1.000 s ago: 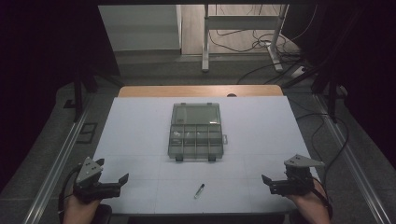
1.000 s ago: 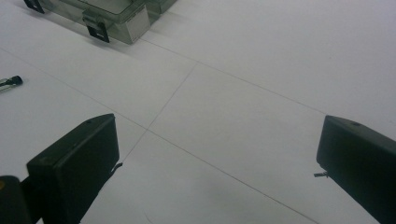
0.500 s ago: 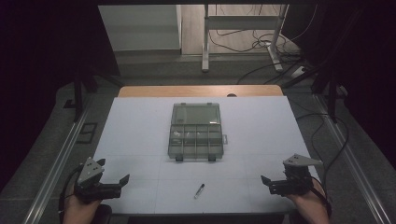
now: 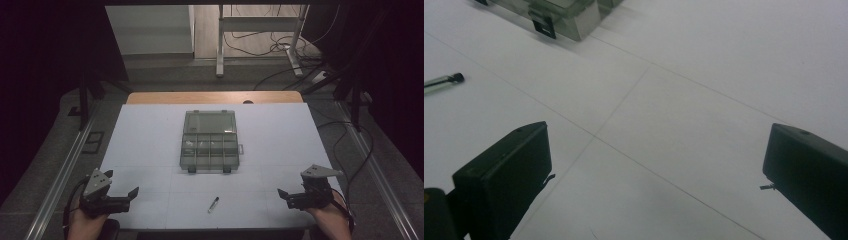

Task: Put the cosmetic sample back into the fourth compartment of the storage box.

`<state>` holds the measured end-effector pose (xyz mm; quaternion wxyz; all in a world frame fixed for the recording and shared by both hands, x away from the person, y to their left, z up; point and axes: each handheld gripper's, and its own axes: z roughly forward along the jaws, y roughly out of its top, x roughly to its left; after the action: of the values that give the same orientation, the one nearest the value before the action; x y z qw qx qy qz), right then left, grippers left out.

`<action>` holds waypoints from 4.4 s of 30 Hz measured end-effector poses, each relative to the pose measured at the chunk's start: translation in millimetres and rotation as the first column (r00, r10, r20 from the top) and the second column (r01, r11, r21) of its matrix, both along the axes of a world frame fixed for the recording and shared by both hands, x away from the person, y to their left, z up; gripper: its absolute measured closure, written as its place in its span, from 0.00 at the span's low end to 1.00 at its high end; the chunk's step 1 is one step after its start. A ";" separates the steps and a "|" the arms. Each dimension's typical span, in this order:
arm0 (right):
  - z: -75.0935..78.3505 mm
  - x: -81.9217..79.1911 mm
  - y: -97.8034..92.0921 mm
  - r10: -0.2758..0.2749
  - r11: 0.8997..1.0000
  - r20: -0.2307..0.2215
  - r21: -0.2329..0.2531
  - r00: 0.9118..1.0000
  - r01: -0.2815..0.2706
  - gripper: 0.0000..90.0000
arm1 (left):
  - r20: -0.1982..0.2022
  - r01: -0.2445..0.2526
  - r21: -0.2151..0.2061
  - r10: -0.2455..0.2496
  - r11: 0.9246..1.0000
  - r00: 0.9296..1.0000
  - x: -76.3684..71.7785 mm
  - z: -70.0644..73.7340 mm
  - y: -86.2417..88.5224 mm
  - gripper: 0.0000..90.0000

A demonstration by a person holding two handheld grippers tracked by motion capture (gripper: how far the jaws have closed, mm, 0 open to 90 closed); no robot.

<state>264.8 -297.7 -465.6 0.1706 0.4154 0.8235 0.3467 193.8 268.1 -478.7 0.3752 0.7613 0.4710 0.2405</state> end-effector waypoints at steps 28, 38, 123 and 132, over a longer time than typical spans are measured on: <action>-4.6 7.8 39.7 0.149 0.986 -0.031 0.076 0.988 -0.146 0.00 | -0.002 0.005 0.002 -0.005 1.000 1.000 0.4 -0.1 -0.1 0.00; -4.4 6.1 56.4 0.188 0.980 -0.038 0.070 0.981 -0.185 0.00 | -0.003 0.008 0.003 -0.008 1.000 1.000 1.0 -0.1 -0.5 0.00; -55.3 -15.1 209.0 0.402 0.896 -0.147 -0.139 0.904 -0.421 0.43 | -0.005 0.040 0.008 -0.040 0.999 0.999 5.5 -0.3 -2.8 0.00; -53.8 -13.7 207.3 0.404 0.895 -0.154 -0.135 0.901 -0.425 0.44 | -0.004 0.043 0.006 -0.043 0.999 0.999 5.7 -0.4 -2.8 0.00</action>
<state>251.1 -90.4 -519.4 0.0759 0.2349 0.9278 0.2797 199.5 265.3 -479.1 0.3770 0.7728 0.4546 0.2323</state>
